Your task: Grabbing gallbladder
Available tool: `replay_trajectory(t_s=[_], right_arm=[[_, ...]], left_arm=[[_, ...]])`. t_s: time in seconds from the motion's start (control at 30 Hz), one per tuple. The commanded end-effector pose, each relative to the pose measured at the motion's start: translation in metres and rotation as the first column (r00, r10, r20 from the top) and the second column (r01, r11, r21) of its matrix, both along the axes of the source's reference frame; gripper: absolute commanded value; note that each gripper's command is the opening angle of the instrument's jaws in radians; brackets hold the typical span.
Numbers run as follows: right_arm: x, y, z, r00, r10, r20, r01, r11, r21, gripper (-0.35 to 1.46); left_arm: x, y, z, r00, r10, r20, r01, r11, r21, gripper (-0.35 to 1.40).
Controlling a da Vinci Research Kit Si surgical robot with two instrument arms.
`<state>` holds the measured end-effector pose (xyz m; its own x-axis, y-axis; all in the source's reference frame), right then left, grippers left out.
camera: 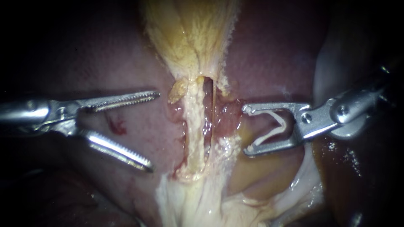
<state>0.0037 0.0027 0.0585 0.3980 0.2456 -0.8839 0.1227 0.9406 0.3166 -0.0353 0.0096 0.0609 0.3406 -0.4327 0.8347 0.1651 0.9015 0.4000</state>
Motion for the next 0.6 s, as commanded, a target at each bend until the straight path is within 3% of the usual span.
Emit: replay_trajectory(t_s=[0.03, 0.27, 0.6], right_arm=[[0.0000, 0.0000, 0.0000, 1.0000, -0.001, 0.000, 0.001, 1.000, 0.000, 0.50], [0.0000, 0.0000, 0.0000, 1.0000, -0.001, 0.000, 0.001, 1.000, 0.000, 0.50], [0.0000, -0.0001, -0.0001, 1.0000, -0.001, 0.000, 0.001, 1.000, 0.000, 0.50]], left_arm=[[0.0000, 0.0000, 0.0000, 1.0000, 0.000, 0.000, 0.000, 1.000, 0.000, 1.08], [0.0000, 0.0003, 0.0003, 1.0000, -0.007, -0.003, 0.007, 1.000, 0.003, 1.08], [-0.0003, 0.0021, 0.0020, 0.9972, -0.070, -0.028, 0.071, 0.997, 0.042, 1.03]])
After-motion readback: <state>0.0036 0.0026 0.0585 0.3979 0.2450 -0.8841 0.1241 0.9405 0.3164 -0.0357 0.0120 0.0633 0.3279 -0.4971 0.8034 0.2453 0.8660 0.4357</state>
